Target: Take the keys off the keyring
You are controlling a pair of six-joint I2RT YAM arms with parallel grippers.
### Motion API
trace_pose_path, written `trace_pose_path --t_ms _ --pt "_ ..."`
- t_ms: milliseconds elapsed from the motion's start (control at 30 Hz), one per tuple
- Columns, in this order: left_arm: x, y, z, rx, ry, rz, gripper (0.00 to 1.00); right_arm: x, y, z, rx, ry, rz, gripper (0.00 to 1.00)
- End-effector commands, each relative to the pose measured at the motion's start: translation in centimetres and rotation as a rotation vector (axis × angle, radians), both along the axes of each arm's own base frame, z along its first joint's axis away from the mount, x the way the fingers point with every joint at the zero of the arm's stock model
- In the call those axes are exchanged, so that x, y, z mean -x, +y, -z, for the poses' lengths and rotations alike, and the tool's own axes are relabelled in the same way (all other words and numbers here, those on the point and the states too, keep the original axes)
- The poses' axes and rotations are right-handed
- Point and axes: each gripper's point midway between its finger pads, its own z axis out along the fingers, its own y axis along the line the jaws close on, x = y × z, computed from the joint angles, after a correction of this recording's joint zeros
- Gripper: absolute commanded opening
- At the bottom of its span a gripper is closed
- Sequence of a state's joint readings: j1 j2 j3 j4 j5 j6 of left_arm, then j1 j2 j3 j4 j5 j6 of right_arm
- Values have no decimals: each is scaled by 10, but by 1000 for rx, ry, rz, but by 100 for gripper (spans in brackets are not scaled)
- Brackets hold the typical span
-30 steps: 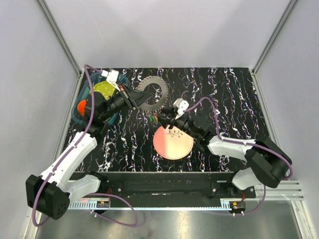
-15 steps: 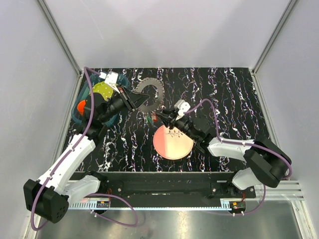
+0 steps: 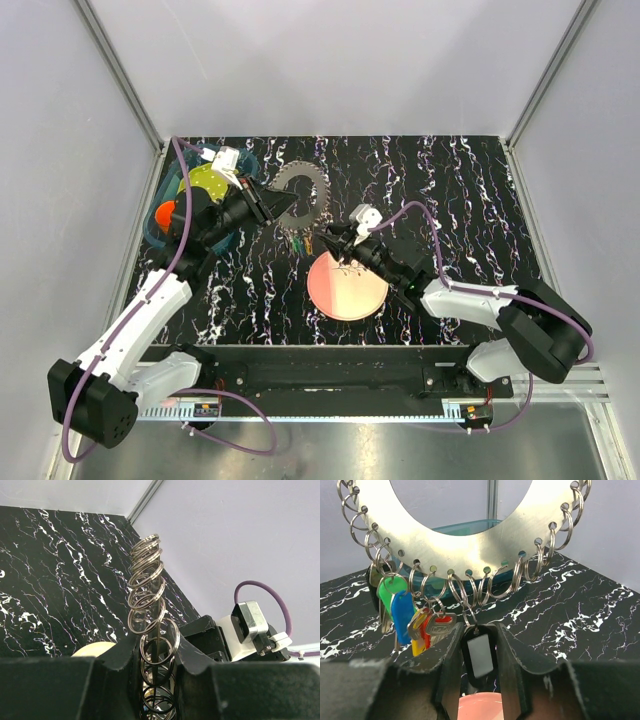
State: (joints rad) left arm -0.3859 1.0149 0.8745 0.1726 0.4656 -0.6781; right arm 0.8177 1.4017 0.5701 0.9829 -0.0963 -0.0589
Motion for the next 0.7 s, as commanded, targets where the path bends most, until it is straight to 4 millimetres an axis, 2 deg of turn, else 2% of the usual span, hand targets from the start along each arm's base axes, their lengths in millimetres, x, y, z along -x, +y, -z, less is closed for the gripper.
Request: trace_pose_path --t_ms 0,67,133,167,233,667 --pt "6 5 -43 68 -129 -14 0 -2 7 -20 -14 -46 -8 38" --pt "7 5 -45 74 -130 -10 0 -4 9 -21 -18 -47 -6 38" --pt "7 5 -46 78 -132 -11 0 -6 11 -20 -20 -45 -8 43" --pt "7 5 -47 79 -133 -11 0 -7 12 -21 -23 -46 -8 48" --pt "7 4 -47 79 -133 -8 0 -9 15 -20 -21 -41 -10 51" --pt "10 4 -52 82 -145 1 0 -7 23 -17 -42 -56 -45 49"
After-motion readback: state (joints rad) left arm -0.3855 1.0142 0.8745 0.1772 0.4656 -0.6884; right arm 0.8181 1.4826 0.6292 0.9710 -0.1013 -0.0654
